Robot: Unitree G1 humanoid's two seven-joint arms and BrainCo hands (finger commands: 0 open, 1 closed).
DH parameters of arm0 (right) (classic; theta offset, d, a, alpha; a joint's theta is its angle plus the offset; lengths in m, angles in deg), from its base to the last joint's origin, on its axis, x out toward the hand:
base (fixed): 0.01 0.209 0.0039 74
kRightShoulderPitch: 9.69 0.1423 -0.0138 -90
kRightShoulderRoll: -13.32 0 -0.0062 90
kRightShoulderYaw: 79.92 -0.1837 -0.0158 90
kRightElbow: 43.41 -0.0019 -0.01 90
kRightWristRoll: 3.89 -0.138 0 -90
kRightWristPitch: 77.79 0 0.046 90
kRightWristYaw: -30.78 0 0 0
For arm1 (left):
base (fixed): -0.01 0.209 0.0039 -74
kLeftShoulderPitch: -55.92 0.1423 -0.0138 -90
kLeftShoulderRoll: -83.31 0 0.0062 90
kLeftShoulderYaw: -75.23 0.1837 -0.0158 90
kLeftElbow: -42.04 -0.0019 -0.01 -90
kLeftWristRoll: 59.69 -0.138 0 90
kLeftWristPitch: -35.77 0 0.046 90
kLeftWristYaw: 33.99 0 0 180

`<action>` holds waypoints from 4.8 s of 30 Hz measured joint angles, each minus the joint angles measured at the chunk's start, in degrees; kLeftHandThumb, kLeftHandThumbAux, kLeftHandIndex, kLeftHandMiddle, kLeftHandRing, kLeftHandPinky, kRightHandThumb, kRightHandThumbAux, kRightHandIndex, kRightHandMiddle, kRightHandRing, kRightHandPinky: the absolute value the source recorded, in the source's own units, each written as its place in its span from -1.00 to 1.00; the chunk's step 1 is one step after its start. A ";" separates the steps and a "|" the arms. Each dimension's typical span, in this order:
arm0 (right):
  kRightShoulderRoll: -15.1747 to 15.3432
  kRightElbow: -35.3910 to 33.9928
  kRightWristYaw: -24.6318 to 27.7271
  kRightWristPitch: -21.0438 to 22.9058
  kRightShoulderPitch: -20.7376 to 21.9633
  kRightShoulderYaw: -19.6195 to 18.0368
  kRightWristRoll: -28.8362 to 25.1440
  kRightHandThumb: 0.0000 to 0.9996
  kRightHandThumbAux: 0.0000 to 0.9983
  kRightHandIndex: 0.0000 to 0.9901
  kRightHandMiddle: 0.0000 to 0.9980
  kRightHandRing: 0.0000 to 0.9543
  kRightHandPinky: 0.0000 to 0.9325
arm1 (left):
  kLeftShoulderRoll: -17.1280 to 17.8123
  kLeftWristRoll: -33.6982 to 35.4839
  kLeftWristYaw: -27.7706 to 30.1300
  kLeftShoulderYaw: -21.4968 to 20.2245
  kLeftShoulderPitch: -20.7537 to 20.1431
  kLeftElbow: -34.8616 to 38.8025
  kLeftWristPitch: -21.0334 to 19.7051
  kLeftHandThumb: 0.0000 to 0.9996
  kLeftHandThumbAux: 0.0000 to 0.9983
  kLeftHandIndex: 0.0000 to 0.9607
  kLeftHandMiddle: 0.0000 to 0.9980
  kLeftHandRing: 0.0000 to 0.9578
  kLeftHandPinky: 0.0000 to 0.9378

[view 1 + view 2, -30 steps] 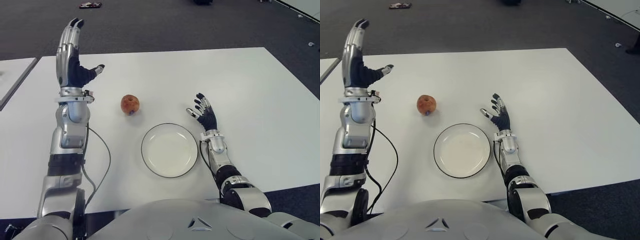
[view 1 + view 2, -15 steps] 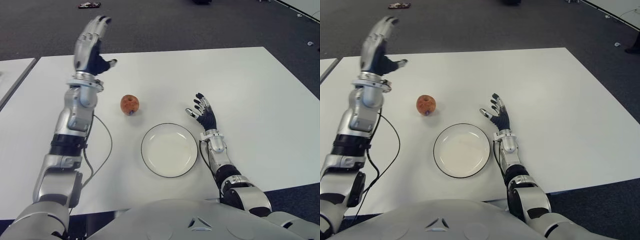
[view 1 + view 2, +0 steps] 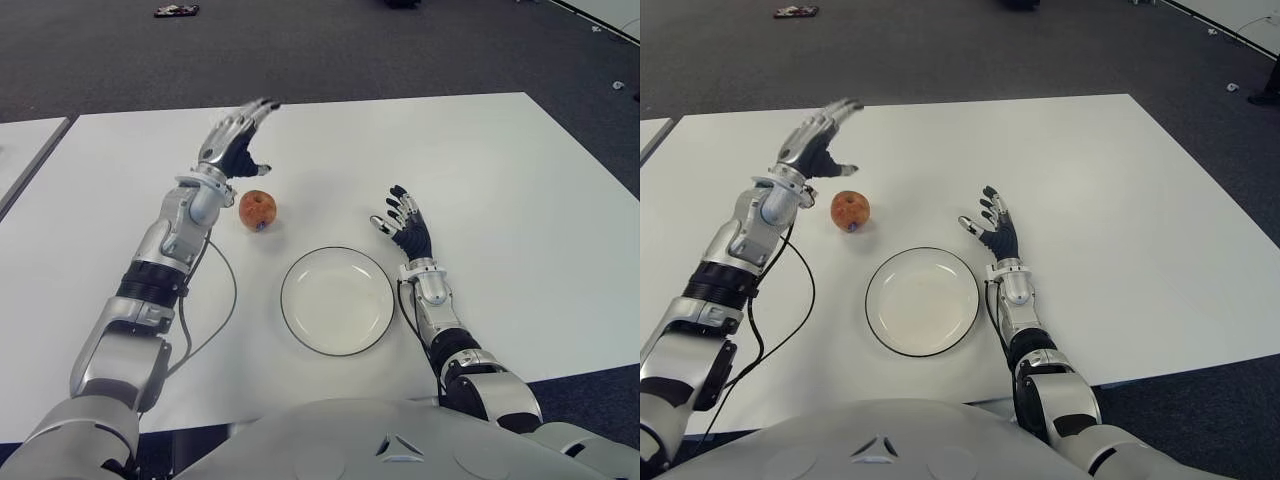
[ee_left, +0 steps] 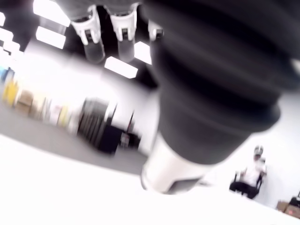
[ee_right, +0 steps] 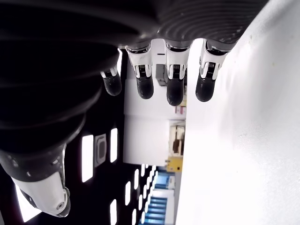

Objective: Put the apples into the plate.

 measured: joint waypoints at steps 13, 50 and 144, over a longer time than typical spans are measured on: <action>-0.11 0.01 0.19 0.02 -0.02 0.03 -0.02 -0.66 0.43 -0.96 -0.81 -0.79 -0.75 | -0.28 4.21 10.36 1.96 2.15 0.50 -3.75 -0.80 -0.24 -1.00 -1.00 -1.00 -1.00; 0.42 0.64 0.78 0.06 0.32 -0.05 -0.07 -0.68 0.42 -0.95 -0.80 -0.79 -0.74 | 0.08 1.57 15.35 6.06 2.14 -3.36 -14.42 -1.00 -0.08 -1.00 -1.00 -1.00 -1.00; 0.27 0.60 1.98 1.56 0.84 -1.44 -0.59 -0.59 0.41 -0.94 -0.76 -0.73 -0.65 | -1.29 -9.33 -5.02 16.93 0.10 -14.69 -3.24 -1.00 -0.07 -0.60 -0.50 -0.43 -0.29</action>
